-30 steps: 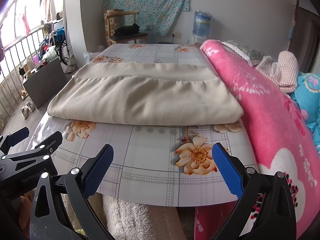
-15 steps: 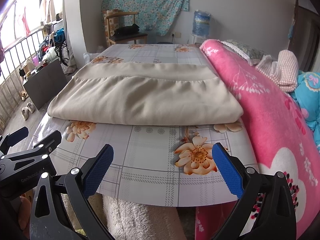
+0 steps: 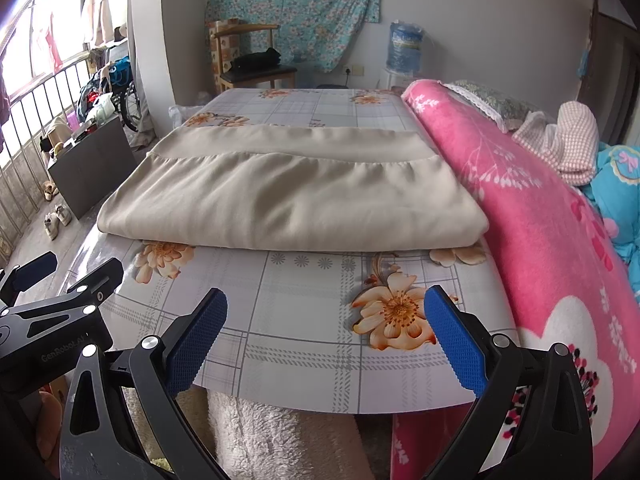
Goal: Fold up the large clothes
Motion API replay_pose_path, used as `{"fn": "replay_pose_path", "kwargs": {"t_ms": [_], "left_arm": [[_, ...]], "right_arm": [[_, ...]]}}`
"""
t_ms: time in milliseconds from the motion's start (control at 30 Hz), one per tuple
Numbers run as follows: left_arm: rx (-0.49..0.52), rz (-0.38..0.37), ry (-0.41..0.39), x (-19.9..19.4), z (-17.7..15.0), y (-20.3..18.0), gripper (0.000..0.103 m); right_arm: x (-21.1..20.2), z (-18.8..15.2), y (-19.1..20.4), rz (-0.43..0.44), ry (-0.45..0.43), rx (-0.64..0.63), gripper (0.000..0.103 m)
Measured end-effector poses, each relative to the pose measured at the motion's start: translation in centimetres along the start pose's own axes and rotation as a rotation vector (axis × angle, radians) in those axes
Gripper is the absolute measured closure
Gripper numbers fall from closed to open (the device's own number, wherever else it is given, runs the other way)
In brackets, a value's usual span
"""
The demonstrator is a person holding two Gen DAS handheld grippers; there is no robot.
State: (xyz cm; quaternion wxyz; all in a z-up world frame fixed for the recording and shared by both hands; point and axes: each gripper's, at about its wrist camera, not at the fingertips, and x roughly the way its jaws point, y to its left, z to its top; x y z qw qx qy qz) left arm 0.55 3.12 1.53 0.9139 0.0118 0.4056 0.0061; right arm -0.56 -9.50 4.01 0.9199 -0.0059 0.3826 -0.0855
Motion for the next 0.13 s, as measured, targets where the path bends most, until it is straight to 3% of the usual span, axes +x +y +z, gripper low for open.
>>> {"fn": "replay_pose_path", "kwargs": {"t_ms": [133], "left_arm": [[-0.001,0.000,0.000,-0.03,0.02,-0.02,0.006]], "right_arm": [[0.01,0.00,-0.03,0.000,0.000,0.000,0.008]]}}
